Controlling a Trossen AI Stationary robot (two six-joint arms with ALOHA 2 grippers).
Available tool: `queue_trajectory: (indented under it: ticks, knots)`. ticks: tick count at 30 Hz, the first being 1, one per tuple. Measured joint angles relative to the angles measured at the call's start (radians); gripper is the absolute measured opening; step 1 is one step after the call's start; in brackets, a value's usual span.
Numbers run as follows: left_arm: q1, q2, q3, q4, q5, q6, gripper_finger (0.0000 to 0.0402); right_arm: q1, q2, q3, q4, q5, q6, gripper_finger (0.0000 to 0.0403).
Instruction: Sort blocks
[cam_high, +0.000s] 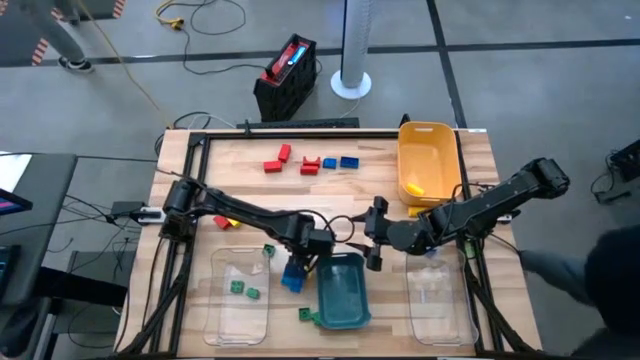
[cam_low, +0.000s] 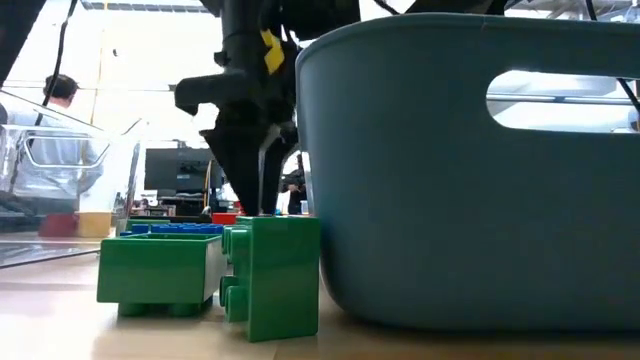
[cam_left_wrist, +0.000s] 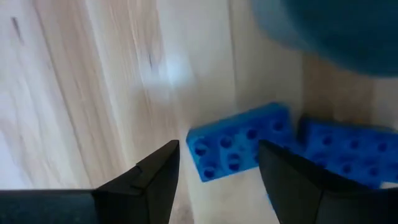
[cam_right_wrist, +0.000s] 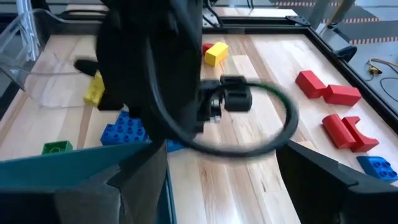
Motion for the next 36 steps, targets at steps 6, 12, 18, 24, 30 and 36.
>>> queue_trajectory:
  ticks: [6,12,18,24,30,36]
  knots:
    - [0.006,0.043,0.005,-0.011,-0.034,0.068,0.0211,0.0,0.0,0.0,-0.008,0.0,0.0,0.0314]
    - [0.027,0.056,0.021,-0.046,-0.162,0.135,0.0211,0.0,0.0,0.0,-0.014,0.0,-0.001,0.0315]
    - [0.081,0.064,0.055,-0.12,-0.261,0.197,0.0211,0.0,0.0,-0.001,-0.008,0.012,0.0,0.0315]
    - [0.143,0.06,0.109,-0.221,-0.262,0.233,0.0211,0.0,-0.001,-0.001,-0.03,0.013,0.016,0.0315]
    - [0.182,-0.007,0.148,-0.244,-0.215,0.114,0.021,0.004,0.0,-0.001,-0.039,-0.014,0.031,0.0315]
    - [0.199,-0.024,0.147,-0.272,0.019,-0.047,0.0214,0.023,0.0,-0.001,-0.046,-0.01,0.042,0.0315]
